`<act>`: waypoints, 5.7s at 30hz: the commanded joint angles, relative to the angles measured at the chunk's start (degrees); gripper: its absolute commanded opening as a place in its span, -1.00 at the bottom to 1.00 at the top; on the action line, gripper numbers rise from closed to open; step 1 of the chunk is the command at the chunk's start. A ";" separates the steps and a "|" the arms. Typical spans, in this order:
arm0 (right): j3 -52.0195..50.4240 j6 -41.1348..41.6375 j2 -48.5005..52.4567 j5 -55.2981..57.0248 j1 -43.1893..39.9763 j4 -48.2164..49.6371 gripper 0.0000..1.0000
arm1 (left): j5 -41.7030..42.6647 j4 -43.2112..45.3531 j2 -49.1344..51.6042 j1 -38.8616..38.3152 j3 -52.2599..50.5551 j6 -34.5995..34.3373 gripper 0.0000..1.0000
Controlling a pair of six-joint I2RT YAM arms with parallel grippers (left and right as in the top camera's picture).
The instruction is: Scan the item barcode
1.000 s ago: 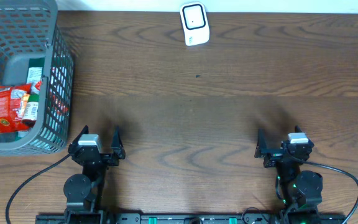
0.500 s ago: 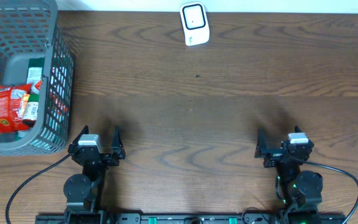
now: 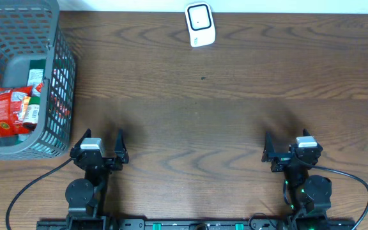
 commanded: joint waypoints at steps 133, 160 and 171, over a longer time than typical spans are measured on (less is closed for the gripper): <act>-0.07 0.76 -0.02 0.50 -0.31 -0.17 0.98 | -8.92 -54.99 94.36 29.38 103.75 -6.84 0.72; -0.07 0.76 -0.02 0.50 -0.31 -0.17 0.98 | -7.74 -65.90 113.90 29.64 98.79 -1.95 0.72; -0.07 0.76 -0.02 0.50 -0.31 -0.17 0.98 | -7.72 -65.90 117.07 29.79 97.37 -0.90 0.72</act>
